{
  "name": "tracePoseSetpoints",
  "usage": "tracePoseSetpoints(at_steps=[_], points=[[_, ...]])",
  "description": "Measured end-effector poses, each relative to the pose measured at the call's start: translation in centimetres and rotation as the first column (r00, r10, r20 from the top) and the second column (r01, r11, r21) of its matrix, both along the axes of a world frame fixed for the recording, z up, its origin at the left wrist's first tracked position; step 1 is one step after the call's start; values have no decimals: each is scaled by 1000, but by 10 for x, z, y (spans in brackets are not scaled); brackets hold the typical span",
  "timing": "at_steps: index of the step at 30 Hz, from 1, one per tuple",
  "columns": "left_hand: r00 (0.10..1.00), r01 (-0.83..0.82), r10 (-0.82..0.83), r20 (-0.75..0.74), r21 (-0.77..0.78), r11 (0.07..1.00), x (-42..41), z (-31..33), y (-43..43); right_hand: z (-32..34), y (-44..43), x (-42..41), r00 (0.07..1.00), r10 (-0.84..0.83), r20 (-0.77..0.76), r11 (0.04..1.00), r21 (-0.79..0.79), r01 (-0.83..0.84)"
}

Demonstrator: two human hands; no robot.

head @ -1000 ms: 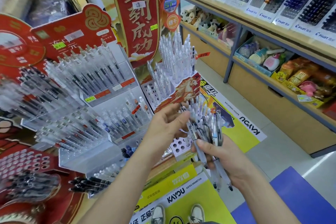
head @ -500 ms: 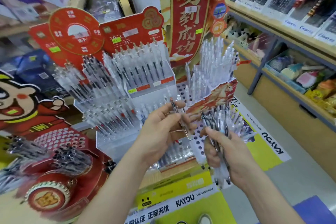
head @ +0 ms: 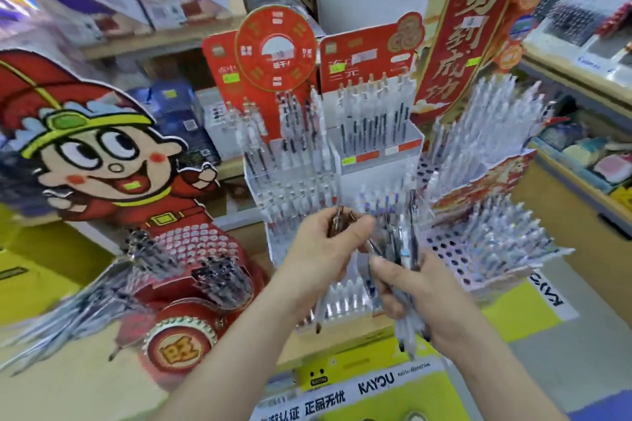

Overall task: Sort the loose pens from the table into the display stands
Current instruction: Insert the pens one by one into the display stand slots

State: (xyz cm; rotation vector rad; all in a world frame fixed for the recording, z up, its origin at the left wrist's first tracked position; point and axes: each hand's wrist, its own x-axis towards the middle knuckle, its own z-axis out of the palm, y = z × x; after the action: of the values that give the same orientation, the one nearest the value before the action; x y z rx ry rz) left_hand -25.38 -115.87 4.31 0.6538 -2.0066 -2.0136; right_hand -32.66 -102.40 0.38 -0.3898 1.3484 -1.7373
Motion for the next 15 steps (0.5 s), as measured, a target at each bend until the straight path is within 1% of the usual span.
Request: tracePoseSetpoints(at_steps=[1,3,5,7,9,10,13,15], points=[[1000,-5,5,-12,-17,1000,6,0,-7,0,-7,7,1000,-18,12,1000,1,18],[999,-25,26,-38,17,1000,18,1,-23,-2,-18,21,994,-39,97,998,-43,44],[996,-35,44,-83,105,994,27,1,-39,-5,-26,30,974,-15,225,995,-97,38],[990,-48,78,-120,237,970,33,3,-54,-12,-34,39,948,18,317,988,-154,32],[983,-37,103,-152,386,922,37,4,-64,-16,-42,52,948,25,317,987,-160,28],[981,-28,109,-161,435,900,38,4,-67,-17,-46,59,952,29,304,988,-156,20],[980,-4,101,-169,500,866,40,-2,-69,-15,-60,77,961,37,275,992,-122,-3],[979,12,100,-179,536,844,39,-7,-66,-14,-65,83,973,19,229,998,-60,-6]])
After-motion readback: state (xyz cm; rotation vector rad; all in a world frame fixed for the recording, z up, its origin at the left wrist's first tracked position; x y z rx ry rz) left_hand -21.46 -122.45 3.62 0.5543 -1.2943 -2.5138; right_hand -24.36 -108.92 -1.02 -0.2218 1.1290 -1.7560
